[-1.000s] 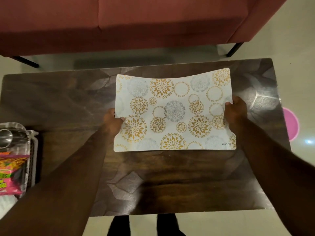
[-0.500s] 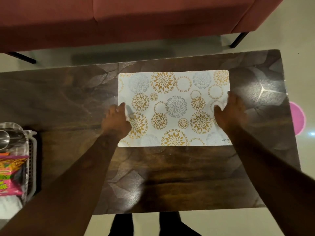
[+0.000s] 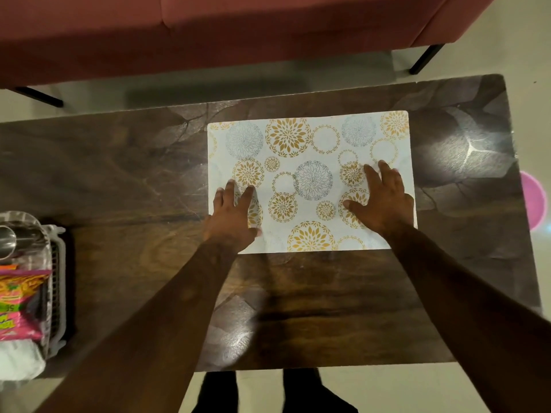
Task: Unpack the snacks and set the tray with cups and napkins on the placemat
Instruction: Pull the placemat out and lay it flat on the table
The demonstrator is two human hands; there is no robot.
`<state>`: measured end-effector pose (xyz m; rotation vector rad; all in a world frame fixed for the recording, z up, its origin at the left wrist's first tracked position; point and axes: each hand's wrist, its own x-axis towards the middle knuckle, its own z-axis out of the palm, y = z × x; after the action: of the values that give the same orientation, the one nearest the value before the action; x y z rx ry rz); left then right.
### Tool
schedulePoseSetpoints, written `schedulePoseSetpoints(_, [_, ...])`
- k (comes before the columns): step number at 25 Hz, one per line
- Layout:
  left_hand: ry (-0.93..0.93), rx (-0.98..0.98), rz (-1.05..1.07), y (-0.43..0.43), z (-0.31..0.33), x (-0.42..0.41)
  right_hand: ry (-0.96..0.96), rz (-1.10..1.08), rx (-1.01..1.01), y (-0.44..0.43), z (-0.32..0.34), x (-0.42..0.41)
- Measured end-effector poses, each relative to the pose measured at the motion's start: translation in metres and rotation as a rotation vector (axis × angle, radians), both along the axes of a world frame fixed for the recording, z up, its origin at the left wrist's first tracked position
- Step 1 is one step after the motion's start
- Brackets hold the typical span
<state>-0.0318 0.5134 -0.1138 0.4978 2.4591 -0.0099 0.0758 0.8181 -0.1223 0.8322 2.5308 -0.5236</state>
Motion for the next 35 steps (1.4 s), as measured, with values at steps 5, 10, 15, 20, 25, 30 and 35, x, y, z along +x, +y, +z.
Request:
schedulePoseSetpoints(5, [-0.003,0.044,0.047,0.002,0.000,0.001,0.010,0.002,-0.001,0.002,-0.001,-0.009])
schedulePoseSetpoints(10, [0.005,0.078,0.092,0.002,0.000,0.002,0.007,0.011,0.005,0.006,-0.003,-0.017])
schedulePoseSetpoints(15, [-0.055,0.077,0.074,0.001,0.002,-0.005,-0.010,0.019,0.019,0.006,-0.003,-0.017])
schedulePoseSetpoints(20, [-0.062,-0.025,0.015,0.006,0.025,-0.021,-0.028,0.046,0.068,-0.003,0.019,-0.018])
schedulePoseSetpoints(25, [0.175,0.030,-0.115,0.011,0.074,-0.027,0.002,0.102,0.105,-0.018,0.066,-0.016])
schedulePoseSetpoints(30, [0.278,0.068,-0.206,0.006,0.139,-0.034,0.040,0.147,0.123,-0.033,0.135,-0.026])
schedulePoseSetpoints(35, [0.383,0.109,-0.227,-0.011,0.200,-0.034,0.138,0.173,0.163,-0.051,0.205,-0.035])
